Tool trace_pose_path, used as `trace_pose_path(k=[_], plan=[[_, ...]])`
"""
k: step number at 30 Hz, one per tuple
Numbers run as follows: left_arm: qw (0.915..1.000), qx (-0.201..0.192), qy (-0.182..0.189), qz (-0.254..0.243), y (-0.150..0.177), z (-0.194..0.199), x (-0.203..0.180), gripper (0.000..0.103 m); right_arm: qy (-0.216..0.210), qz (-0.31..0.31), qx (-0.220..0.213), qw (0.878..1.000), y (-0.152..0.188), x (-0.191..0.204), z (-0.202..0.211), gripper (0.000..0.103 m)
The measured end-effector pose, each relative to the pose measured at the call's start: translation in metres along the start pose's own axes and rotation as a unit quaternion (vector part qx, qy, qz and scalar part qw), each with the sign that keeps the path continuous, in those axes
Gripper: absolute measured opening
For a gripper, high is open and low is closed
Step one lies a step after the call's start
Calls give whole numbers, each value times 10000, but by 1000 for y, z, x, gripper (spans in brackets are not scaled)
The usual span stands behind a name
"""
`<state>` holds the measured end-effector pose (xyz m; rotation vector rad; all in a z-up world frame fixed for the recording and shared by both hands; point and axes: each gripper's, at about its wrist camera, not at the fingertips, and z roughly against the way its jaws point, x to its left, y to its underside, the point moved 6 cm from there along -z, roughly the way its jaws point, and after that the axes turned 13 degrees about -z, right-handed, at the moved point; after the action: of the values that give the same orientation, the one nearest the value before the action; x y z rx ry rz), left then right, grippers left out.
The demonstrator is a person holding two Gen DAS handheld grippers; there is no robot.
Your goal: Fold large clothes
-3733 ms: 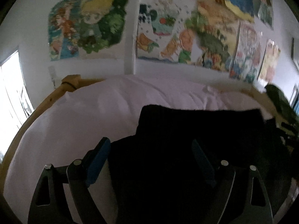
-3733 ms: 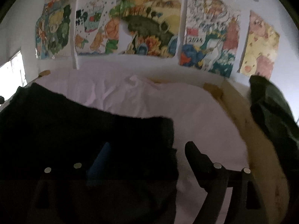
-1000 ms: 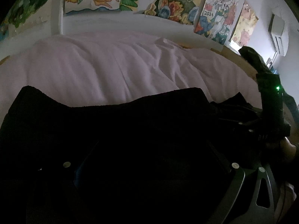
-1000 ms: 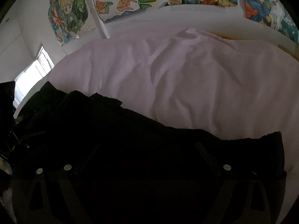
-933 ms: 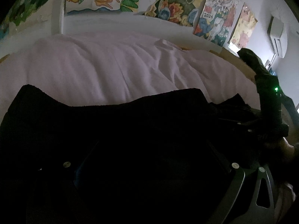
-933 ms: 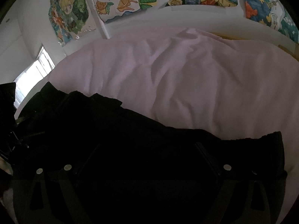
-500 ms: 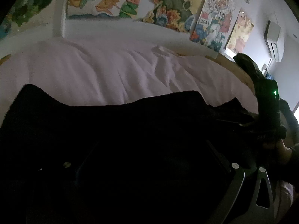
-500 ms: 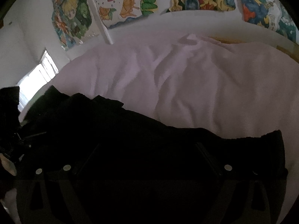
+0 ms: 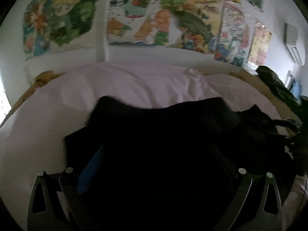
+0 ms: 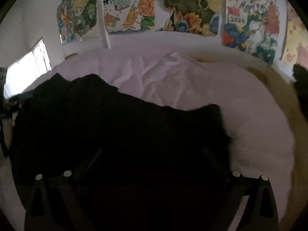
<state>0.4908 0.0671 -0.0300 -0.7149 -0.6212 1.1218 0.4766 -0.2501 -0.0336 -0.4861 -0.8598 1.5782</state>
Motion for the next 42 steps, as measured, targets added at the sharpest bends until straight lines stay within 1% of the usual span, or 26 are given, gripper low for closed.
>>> trace_pose_path(k=[2,5,6,7,8,10,11,13,14,15,16,18,20,24,27,29,31,37,40,42], plan=[[9997,86,-195,141,10,12,13,102,95,13,-21,10000,4,-7,7,100],[9986,95,-475,214,28,33,31,102,438,-286,-5,9986,14,-29,8,100],[9981,115,-571,215,35,39,36,102,423,-410,55,9982,18,-36,6,100],[9979,152,-588,220,41,42,39,102,339,-527,117,9980,21,-41,4,100],[9980,205,-542,238,46,44,42,102,159,-677,178,9974,24,-47,0,100],[9986,263,-289,366,56,44,48,102,-96,-841,214,9962,25,-53,-4,100],[9985,292,-159,445,57,44,51,102,-300,-912,299,9949,25,-55,-9,100],[9967,398,168,683,62,39,55,102,-543,-1029,429,9923,25,-59,-15,100],[9941,489,454,849,64,34,56,102,-751,-1126,568,9892,26,-61,-22,100],[9907,568,726,999,66,30,57,102,-919,-1202,681,9861,28,-62,-26,103],[9848,698,1064,1184,70,23,56,102,-1112,-1306,829,9817,31,-64,-32,103],[9753,887,1461,1401,74,12,54,102,-1388,-1521,1058,9728,36,-68,-41,103],[9683,1035,1702,1505,78,3,54,102,-1713,-1737,1269,9614,39,-72,-51,103],[9550,1083,2250,1603,81,-7,55,102,-2088,-1719,1450,9517,42,-74,-61,103],[9457,1007,2585,1692,81,-12,61,102,-2349,-1769,1472,9444,44,-76,-65,103],[9425,902,2728,1707,80,-13,66,102,-2495,-1775,1421,9413,46,-77,-65,103],[9417,838,2785,1691,78,-14,66,102,-2554,-1772,1399,9401,47,-77,-65,103],[9458,919,2734,1493,80,-14,59,102,-2585,-1711,1436,9398,48,-73,-67,103],[9471,975,2691,1453,82,-15,54,102,-2562,-1679,1387,9418,48,-73,-68,103],[9509,1057,2588,1331,82,-15,49,102,-2536,-1664,1303,9439,50,-73,-69,103]])
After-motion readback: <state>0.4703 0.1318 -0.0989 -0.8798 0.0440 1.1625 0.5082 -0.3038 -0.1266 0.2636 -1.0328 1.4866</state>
